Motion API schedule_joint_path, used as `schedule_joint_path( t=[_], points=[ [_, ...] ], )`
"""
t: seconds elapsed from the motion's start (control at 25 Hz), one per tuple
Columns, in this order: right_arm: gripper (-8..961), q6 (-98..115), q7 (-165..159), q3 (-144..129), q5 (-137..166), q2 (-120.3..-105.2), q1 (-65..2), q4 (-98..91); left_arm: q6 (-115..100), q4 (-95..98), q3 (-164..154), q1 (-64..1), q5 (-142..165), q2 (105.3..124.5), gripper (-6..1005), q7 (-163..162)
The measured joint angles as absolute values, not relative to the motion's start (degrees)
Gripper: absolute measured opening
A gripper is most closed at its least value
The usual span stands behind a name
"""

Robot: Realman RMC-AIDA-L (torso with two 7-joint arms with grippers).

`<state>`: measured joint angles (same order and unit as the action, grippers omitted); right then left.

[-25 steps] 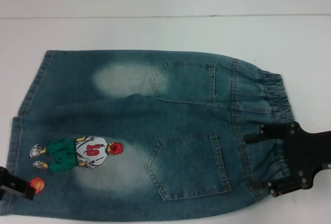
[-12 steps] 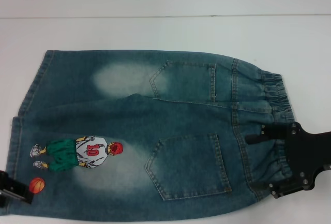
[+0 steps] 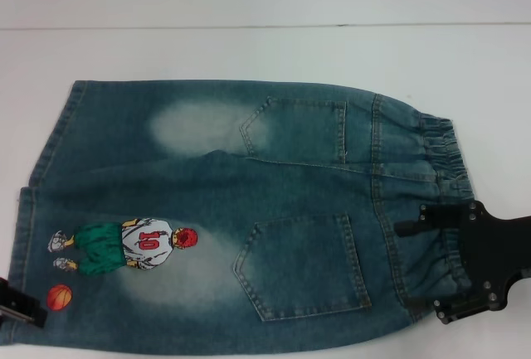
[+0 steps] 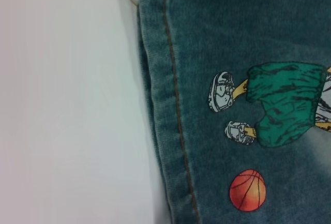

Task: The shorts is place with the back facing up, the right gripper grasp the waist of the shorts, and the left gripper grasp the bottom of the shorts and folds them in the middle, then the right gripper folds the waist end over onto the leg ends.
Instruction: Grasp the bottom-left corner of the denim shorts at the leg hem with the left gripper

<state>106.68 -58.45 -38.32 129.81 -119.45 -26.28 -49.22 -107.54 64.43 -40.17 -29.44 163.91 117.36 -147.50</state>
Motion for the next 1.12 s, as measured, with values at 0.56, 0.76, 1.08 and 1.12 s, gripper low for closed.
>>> schedule_joint_path(
  t=[0.56, 0.76, 1.08, 1.12],
  points=[
    [912, 107.6, -58.4, -38.2, 129.7, -119.53, -26.3, -49.2, -106.2, 63.9, -40.8, -28.6, 164.0, 117.24, 766, -147.4],
    [911, 107.6, -58.4, -38.2, 129.6, -119.53, -26.3, -49.2, -105.5, 63.0, -42.6, -28.9, 164.0, 117.29, 765, -147.8],
    [911, 107.2, -58.4, -38.0, 129.6, -119.53, -26.3, -49.1, -105.9, 62.8, -43.3, -30.1, 163.8, 117.35, 729, -148.5],
    [911, 107.2, -58.4, -38.0, 129.6, -119.53, -26.3, -49.0, -105.9, 62.6, -43.4, -30.2, 163.8, 117.37, 724, -148.5]
  ],
)
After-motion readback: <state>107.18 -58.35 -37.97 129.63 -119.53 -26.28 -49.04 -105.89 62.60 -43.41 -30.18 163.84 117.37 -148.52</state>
